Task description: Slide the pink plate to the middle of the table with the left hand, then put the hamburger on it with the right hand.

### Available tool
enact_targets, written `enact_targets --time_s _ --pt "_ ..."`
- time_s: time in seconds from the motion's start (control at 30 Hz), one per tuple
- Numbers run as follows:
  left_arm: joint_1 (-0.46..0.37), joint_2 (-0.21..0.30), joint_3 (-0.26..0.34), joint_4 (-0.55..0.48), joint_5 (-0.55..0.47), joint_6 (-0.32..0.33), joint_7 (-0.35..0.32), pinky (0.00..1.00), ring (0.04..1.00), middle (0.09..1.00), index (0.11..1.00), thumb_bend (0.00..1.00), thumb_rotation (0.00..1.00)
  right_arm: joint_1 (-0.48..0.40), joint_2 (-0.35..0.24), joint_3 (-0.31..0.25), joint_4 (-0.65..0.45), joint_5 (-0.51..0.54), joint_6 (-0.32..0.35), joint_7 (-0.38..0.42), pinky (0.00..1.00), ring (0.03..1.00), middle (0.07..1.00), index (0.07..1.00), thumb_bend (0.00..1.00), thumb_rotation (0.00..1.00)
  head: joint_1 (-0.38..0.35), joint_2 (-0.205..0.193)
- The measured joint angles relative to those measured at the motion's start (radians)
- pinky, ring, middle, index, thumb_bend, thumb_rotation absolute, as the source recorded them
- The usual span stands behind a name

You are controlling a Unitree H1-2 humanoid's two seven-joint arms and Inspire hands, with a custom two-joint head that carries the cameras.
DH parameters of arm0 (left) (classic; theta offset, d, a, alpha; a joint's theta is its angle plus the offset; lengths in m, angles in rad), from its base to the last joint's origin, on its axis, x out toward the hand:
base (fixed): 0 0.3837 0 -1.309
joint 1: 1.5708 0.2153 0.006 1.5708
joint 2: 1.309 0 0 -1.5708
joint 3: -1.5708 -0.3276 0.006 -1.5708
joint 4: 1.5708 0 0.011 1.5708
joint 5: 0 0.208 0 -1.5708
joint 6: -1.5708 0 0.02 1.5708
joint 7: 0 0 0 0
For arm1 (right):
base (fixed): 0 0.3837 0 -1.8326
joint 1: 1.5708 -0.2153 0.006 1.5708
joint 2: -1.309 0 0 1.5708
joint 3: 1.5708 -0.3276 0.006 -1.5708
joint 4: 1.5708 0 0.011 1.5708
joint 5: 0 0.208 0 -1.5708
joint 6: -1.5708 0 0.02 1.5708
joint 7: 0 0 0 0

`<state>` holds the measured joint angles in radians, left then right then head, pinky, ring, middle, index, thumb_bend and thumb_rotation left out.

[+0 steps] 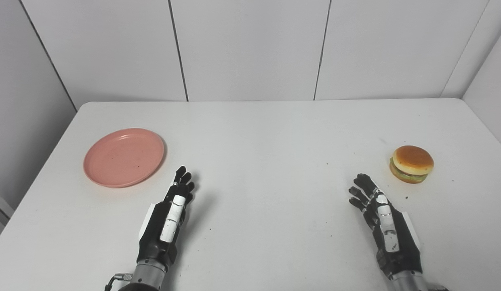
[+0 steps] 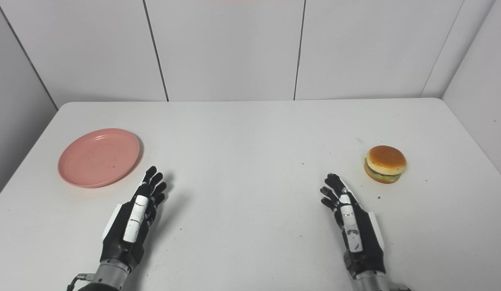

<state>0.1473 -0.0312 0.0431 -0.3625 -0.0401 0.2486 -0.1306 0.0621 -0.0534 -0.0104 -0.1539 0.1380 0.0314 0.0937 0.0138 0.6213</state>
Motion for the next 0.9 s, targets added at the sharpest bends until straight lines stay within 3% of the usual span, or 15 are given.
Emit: enact_targets --time_s 0.53,0.9 --pt "0.0 0.0 -0.001 0.0 0.0 0.004 -0.002 0.99 0.979 1.0 1.0 0.85 0.88 0.0 -0.002 0.003 -0.01 -0.001 0.027 0.0 0.86 0.875 0.882 0.874 0.82 0.96 0.0 0.005" --pt "0.0 0.001 -0.003 -0.004 0.001 0.011 -0.008 0.97 0.971 0.992 1.0 0.89 0.87 0.0 -0.004 0.003 -0.012 0.0 0.035 0.002 0.84 0.856 0.872 0.876 0.79 0.96 0.0 0.003"
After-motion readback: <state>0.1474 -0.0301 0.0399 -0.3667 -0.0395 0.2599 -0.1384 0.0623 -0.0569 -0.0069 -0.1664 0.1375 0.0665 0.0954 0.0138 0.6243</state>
